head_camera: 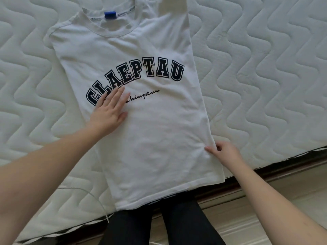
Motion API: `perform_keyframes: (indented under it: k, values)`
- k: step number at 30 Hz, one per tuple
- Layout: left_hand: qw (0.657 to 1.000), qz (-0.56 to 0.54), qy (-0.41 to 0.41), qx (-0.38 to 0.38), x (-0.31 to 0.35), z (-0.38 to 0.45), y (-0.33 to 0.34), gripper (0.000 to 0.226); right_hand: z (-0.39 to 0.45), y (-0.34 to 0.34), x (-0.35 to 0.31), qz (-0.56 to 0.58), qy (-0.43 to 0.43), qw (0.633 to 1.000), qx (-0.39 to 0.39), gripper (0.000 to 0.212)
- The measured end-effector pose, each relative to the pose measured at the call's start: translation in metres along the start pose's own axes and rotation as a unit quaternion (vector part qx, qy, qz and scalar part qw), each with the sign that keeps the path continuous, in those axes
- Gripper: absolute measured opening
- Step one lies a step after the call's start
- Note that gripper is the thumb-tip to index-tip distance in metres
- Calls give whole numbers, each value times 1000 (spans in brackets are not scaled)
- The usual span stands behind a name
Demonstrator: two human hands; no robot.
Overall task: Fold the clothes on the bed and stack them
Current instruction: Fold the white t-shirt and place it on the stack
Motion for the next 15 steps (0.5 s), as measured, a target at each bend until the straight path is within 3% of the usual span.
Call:
perform_keyframes:
  k: [3,6,9,11,15]
  values:
    - [999,-11,-39,5,-16,-47,4,66,-13,8,22,-2,8,1000,-16,15]
    - [989,-40,-133,41,-28,-77,3,74,-20,14,38,-46,12,999,-18,17]
    - [960,-112,-239,97,-36,-90,-1,77,-22,10,38,-51,21,998,35,26]
    - [908,-191,-340,152,-41,-94,-2,75,-19,1,24,-1,-5,996,95,24]
    - [751,-349,-531,179,-49,-95,0,59,-1,-15,-27,124,-17,983,135,41]
Point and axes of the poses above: each hand's wrist, its own z-axis towards the middle knuckle, its own y-axis out of the palm, x = y × z, the point moved 4 cm from there along z, towards the middle knuckle, and after that the axes turned 12 degrees about x, right-handed, at the moved point
